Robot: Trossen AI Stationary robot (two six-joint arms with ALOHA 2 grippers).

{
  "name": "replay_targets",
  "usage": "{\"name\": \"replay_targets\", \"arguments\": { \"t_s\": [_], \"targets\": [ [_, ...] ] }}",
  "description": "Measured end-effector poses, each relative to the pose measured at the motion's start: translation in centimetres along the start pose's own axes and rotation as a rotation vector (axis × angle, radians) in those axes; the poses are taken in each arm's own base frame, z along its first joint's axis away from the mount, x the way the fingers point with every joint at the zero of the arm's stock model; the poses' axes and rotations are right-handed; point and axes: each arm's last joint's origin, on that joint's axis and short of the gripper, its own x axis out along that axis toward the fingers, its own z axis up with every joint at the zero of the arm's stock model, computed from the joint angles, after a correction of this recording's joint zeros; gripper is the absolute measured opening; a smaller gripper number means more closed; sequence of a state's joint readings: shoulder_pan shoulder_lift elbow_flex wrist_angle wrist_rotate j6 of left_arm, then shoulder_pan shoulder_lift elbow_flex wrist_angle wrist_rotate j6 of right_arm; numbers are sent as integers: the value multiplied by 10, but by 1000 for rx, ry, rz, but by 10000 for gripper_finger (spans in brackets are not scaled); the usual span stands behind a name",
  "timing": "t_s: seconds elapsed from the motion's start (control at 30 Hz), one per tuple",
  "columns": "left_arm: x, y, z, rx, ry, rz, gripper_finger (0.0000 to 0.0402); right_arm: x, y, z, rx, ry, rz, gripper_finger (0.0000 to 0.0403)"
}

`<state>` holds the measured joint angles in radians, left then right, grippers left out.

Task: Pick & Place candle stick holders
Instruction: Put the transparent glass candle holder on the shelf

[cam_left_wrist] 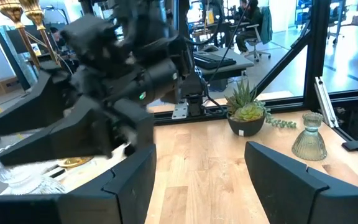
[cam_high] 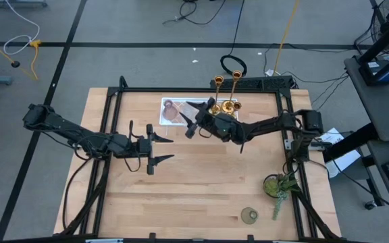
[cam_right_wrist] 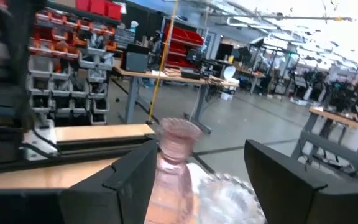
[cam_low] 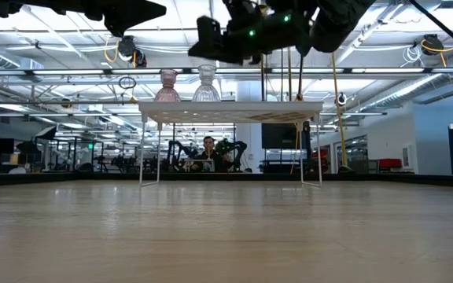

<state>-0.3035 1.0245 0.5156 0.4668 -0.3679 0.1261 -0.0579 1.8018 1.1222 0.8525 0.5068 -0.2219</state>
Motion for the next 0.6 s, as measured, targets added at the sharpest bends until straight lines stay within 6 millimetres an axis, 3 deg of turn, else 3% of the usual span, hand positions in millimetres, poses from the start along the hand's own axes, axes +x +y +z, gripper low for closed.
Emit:
{"name": "replay_targets", "arguments": {
  "t_s": [0.33, 0.6],
  "targets": [
    [0, 0, 0, -23, 1, 14, 253, -38, 24, 41, -109, -16, 104, 231],
    [2, 6, -1, -41, 7, 138, 253, -102, 35, 76, -272, 135, 322, 217]
  ]
}}
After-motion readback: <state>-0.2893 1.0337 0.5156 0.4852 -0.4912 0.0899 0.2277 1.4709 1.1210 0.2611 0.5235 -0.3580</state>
